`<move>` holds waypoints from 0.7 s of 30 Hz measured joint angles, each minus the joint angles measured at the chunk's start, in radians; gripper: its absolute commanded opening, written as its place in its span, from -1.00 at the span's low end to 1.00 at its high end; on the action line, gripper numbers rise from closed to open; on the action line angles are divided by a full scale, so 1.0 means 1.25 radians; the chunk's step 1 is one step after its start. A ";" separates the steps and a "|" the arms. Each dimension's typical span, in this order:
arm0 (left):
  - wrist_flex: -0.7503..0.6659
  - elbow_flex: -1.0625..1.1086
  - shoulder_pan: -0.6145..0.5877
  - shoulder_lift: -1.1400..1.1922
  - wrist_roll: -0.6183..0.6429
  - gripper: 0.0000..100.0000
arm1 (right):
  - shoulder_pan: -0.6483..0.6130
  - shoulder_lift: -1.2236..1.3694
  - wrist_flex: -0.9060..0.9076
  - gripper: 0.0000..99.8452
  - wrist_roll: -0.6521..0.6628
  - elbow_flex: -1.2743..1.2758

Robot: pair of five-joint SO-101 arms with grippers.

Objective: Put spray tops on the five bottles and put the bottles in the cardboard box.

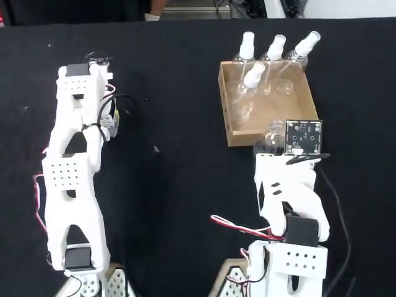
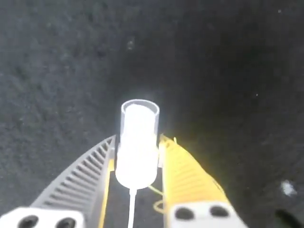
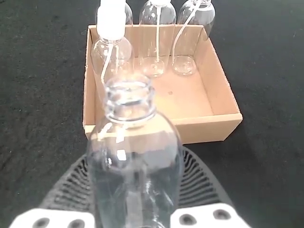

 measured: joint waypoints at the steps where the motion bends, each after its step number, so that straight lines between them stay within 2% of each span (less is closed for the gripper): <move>1: 0.027 -0.014 0.007 0.000 0.000 -0.94 | 0.000 0.000 0.000 -0.98 0.000 0.000; 5: 0.070 -0.023 0.045 -0.023 0.000 -0.94 | 0.000 0.000 0.000 -0.98 0.000 0.000; 8: 0.072 0.018 0.055 -0.108 0.000 -0.94 | 0.000 0.000 0.000 -0.98 -0.001 0.000; 15: 0.072 0.288 0.066 -0.482 0.000 -0.94 | 0.000 -0.021 0.000 -0.98 -0.066 0.001; 17: 0.053 0.368 0.096 -0.598 0.001 -0.94 | -0.023 -0.060 0.001 -0.98 -0.072 0.001; 21: -0.055 0.498 0.173 -0.792 0.041 -0.94 | -0.118 -0.191 0.009 -0.98 -0.079 0.038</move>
